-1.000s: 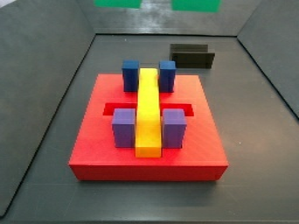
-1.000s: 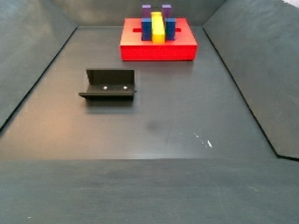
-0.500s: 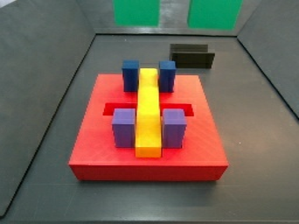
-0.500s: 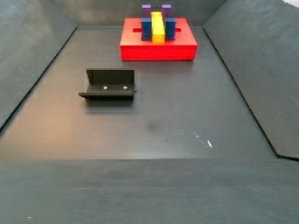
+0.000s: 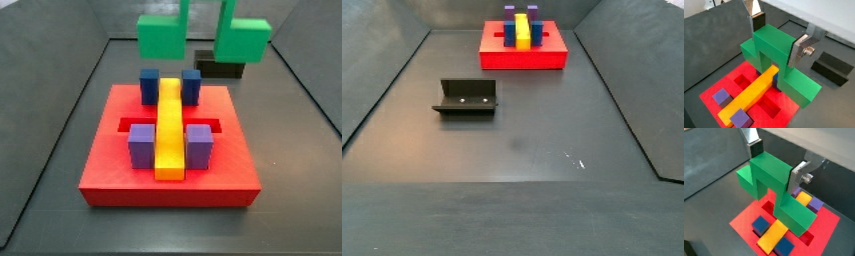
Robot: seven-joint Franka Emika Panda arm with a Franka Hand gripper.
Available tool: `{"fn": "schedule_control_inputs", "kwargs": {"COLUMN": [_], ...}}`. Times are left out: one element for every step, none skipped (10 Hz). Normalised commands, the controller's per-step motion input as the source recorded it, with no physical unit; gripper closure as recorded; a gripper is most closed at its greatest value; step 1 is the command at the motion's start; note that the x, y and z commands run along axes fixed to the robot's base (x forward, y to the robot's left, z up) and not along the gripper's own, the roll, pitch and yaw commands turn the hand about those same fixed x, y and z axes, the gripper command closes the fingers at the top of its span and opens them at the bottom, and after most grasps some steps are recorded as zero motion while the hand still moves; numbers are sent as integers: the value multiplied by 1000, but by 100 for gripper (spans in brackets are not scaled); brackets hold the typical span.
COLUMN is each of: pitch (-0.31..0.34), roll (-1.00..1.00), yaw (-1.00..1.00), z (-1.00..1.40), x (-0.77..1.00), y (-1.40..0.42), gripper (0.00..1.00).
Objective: Pick up the green object. Move up. Place the green object on the fixture. Regrasp the green object. Move to above the board. Insert the green object.
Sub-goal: Insert the green object.
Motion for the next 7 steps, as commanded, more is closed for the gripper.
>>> {"fn": "schedule_control_inputs", "kwargs": {"pitch": [-66, -73, -74, -71, -57, -43, 0], "roll": [-61, -77, -87, -90, -96, -67, 0], "yaw": [0, 0, 0, 0, 6, 74, 254], "z": [-406, -397, -397, -391, -363, -420, -394], "x": [0, 0, 0, 0, 6, 43, 106], "y": [-97, -91, -89, -86, -49, 0, 0], "gripper": [100, 100, 100, 100, 100, 100, 100]}}
